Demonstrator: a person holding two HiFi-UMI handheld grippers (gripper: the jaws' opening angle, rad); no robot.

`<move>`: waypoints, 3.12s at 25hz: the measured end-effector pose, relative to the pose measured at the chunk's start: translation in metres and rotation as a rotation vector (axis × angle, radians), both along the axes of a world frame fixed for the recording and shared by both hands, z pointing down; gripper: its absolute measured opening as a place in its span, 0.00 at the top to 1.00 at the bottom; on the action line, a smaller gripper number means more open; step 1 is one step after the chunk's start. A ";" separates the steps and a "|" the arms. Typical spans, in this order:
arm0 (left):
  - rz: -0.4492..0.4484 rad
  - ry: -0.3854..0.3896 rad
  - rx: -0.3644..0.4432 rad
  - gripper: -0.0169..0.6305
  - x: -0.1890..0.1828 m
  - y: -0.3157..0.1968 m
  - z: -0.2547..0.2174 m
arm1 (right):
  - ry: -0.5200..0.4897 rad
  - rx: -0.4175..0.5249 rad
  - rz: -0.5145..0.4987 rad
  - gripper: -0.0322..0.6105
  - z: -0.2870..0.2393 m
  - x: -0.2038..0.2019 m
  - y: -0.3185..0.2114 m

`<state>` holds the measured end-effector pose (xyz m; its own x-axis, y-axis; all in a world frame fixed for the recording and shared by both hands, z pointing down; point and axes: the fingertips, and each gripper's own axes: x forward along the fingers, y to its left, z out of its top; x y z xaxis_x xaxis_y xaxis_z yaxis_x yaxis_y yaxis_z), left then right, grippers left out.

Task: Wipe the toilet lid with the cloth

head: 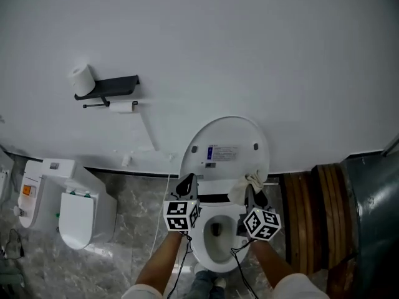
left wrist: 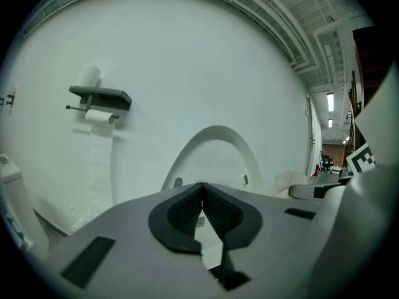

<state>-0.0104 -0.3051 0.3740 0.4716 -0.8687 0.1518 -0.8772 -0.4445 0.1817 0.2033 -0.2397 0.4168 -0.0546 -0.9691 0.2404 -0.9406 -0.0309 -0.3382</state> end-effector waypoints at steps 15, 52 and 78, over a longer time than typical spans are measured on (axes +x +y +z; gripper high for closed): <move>0.244 -0.030 0.010 0.57 0.014 -0.082 -0.068 | -0.059 0.057 -0.006 0.80 -0.095 -0.028 0.032; 0.862 -0.648 -0.109 0.50 0.042 0.265 0.073 | -0.452 -0.168 -0.251 0.80 -0.098 -0.046 0.275; 0.752 -0.673 -0.285 0.50 0.036 0.405 0.381 | -0.348 -0.485 -0.173 0.80 0.162 -0.050 0.320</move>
<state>0.0254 0.0999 0.7545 0.6177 -0.2774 0.7359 -0.3513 -0.9345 -0.0574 0.1534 0.0808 0.5792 -0.3555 -0.7240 0.5911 -0.7830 -0.1147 -0.6113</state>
